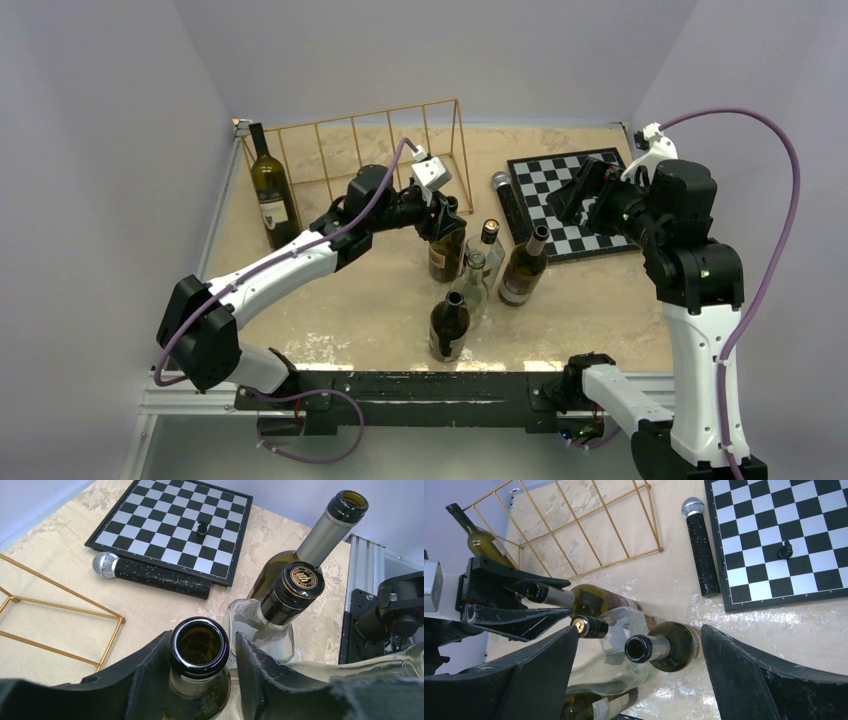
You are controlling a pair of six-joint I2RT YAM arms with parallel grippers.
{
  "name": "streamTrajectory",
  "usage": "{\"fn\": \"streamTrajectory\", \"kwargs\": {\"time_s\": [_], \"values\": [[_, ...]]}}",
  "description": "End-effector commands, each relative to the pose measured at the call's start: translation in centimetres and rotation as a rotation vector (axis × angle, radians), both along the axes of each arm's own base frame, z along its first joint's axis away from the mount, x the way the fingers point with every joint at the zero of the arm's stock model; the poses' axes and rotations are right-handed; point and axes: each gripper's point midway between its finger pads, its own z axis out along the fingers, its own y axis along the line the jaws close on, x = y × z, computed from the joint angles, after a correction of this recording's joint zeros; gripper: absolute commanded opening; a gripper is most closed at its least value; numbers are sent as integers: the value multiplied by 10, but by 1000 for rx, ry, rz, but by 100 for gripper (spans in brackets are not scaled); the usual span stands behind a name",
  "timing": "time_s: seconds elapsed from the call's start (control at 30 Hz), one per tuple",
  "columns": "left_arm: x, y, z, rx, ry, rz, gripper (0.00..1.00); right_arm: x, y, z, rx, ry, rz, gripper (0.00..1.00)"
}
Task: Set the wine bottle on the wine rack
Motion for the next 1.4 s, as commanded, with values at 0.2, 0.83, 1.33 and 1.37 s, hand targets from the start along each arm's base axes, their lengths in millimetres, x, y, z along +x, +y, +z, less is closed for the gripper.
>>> {"fn": "streamTrajectory", "kwargs": {"time_s": [0.2, 0.83, 1.33, 1.37], "values": [[6, -7, 5, -7, -57, 22, 22, -5, -8, 2, -25, -15, -29, 97], [31, 50, 74, 2, -184, 363, 0, -6, -6, 3, -13, -20, -22, 97], [43, 156, 132, 70, -196, 771, 0, -2, 2, 5, 17, -23, 6, 97], [45, 166, 135, 70, -191, 800, 0, -2, 2, 5, 19, -24, 7, 97]]}}
